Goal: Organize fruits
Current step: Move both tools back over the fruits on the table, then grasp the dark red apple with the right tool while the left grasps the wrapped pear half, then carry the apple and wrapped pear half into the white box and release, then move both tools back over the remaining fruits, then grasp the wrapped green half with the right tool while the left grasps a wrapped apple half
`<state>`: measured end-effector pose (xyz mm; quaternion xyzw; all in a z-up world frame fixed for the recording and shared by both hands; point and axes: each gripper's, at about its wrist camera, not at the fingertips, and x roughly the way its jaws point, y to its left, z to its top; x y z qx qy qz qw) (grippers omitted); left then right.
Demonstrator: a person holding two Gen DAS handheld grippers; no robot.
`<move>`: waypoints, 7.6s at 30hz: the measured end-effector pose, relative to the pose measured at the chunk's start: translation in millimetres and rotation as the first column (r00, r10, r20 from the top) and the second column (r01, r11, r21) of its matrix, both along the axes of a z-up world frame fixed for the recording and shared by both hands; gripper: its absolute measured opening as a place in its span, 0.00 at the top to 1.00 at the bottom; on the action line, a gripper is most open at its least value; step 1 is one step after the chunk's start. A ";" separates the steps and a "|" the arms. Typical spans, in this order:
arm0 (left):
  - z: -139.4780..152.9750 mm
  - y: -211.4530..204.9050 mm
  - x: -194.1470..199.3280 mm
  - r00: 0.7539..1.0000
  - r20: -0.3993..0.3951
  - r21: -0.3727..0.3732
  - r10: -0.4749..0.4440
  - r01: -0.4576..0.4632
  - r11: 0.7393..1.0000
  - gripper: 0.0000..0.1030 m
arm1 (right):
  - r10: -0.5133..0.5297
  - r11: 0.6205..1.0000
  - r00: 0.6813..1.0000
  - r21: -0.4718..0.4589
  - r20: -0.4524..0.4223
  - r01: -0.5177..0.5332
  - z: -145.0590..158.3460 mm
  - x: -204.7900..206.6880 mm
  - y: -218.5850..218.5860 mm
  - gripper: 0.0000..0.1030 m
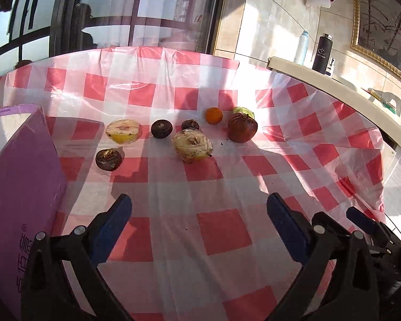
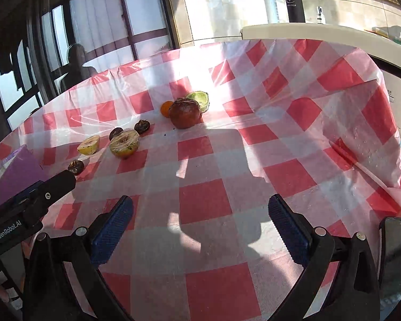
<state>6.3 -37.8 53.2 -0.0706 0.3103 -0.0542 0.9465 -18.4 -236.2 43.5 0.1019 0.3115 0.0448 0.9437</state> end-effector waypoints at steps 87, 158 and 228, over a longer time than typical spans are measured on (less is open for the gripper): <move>-1.9 58.4 2.9 0.993 0.080 -0.355 0.092 -0.058 0.933 0.38 | -0.106 0.957 0.993 0.265 -0.051 0.116 -16.4 131.2 -10.7 0.40; 31.3 255.0 -201.4 0.873 -0.102 0.384 0.476 -0.407 0.829 0.34 | 0.670 0.420 0.639 -0.517 -0.378 -0.746 28.5 -98.7 390.4 0.39; -29.3 70.2 109.0 0.999 -0.036 -0.340 -0.009 -0.004 0.941 0.02 | -0.092 0.992 0.996 0.092 0.002 0.091 -2.2 83.1 16.4 0.05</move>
